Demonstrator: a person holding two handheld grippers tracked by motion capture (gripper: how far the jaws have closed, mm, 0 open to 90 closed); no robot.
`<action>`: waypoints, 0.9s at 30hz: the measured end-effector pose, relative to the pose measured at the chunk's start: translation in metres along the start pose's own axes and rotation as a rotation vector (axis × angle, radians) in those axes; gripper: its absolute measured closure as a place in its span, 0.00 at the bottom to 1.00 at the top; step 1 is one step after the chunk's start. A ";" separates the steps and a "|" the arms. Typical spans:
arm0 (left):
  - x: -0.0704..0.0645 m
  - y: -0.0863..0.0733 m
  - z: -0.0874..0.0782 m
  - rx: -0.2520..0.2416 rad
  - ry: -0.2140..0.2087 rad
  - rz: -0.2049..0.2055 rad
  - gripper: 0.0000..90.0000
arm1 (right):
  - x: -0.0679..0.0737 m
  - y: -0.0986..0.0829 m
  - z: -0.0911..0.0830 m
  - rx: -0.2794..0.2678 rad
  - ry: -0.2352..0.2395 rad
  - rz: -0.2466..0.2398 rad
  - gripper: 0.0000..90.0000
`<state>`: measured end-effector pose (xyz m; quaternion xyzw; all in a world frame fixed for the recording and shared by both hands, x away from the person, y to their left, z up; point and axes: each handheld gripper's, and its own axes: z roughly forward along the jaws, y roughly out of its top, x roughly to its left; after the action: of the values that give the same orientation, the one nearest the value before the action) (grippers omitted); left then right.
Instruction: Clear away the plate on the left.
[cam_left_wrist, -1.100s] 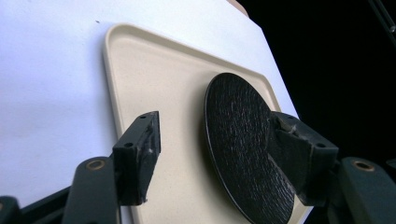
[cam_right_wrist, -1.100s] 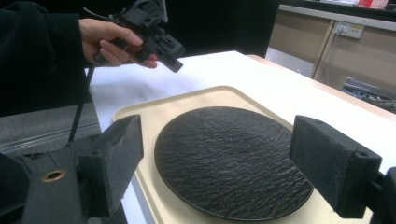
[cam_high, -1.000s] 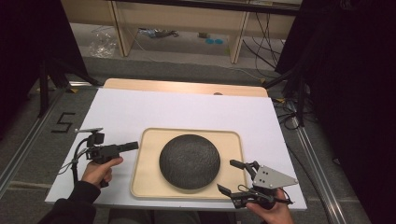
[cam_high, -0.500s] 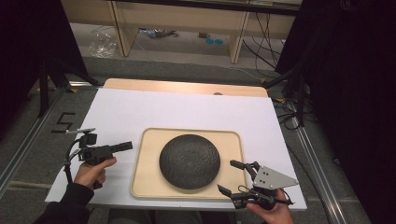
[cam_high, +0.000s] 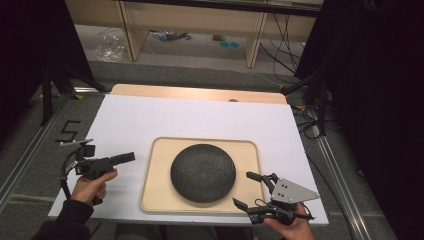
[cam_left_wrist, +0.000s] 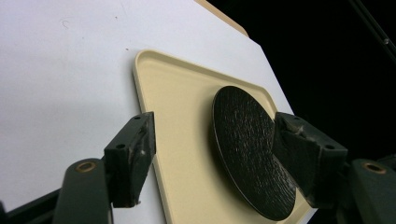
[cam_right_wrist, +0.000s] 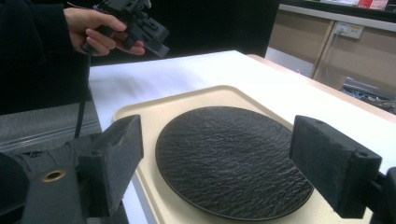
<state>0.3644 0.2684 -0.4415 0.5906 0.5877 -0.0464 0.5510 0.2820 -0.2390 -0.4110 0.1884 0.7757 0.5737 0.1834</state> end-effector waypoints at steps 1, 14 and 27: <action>0.000 0.000 -0.001 0.004 0.004 0.000 0.33 | 0.000 0.000 0.000 0.001 0.004 0.000 0.21; 0.000 -0.003 -0.013 -0.011 0.002 0.028 0.31 | 0.000 0.000 -0.001 0.014 -0.007 -0.002 0.21; 0.001 -0.010 -0.024 -0.017 0.051 0.121 0.29 | 0.001 0.000 -0.001 0.016 -0.009 -0.003 0.21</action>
<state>0.3437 0.2830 -0.4391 0.6214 0.5652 0.0071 0.5425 0.2811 -0.2394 -0.4106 0.1912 0.7796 0.5666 0.1860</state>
